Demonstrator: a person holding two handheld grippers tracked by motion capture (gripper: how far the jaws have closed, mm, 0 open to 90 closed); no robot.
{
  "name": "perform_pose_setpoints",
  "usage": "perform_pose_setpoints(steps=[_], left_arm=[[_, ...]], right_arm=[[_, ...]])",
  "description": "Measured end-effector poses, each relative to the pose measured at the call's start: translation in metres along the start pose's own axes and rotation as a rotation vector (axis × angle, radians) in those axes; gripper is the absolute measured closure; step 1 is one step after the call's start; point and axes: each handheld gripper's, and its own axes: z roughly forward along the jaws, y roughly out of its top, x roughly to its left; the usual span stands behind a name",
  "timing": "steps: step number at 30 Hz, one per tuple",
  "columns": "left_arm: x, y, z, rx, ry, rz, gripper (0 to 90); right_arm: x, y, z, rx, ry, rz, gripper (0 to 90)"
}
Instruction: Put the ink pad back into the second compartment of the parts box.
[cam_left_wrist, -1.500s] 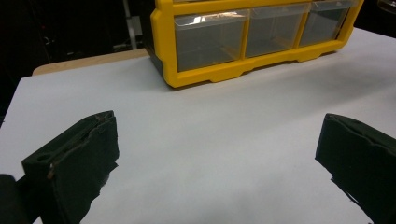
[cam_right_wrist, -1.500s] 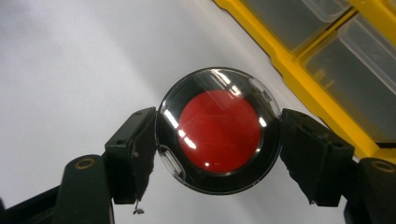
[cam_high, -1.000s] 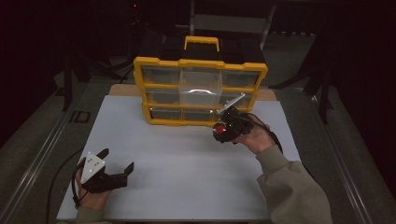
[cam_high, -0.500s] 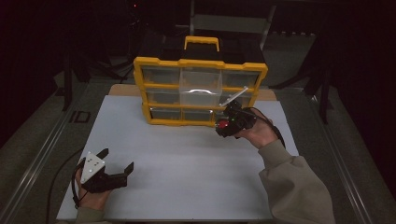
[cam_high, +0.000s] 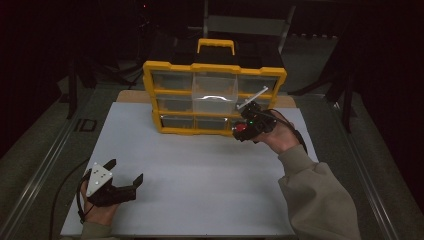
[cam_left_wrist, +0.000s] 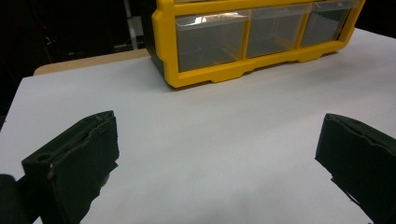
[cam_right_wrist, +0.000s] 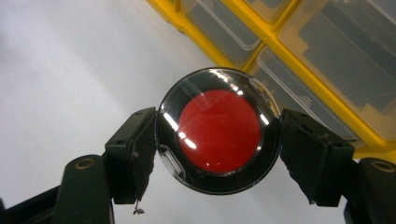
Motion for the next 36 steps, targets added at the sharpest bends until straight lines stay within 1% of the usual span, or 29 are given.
perform_pose_setpoints(steps=[13, 23, 36], left_arm=[[0.0, 0.0, 0.0, -0.001, 0.0, -0.001, 0.0], [0.001, 0.0, 0.0, -0.002, 0.002, -0.001, 0.0], [0.001, 0.0, 0.0, -0.001, 0.002, -0.003, 0.0]], right_arm=[[-0.013, 0.007, -0.009, -0.001, -0.015, 0.016, 29.7], [-0.02, 0.017, -0.018, 0.008, -0.028, 0.007, 29.7], [-0.032, 0.026, -0.022, 0.002, -0.019, 0.016, 29.6]])
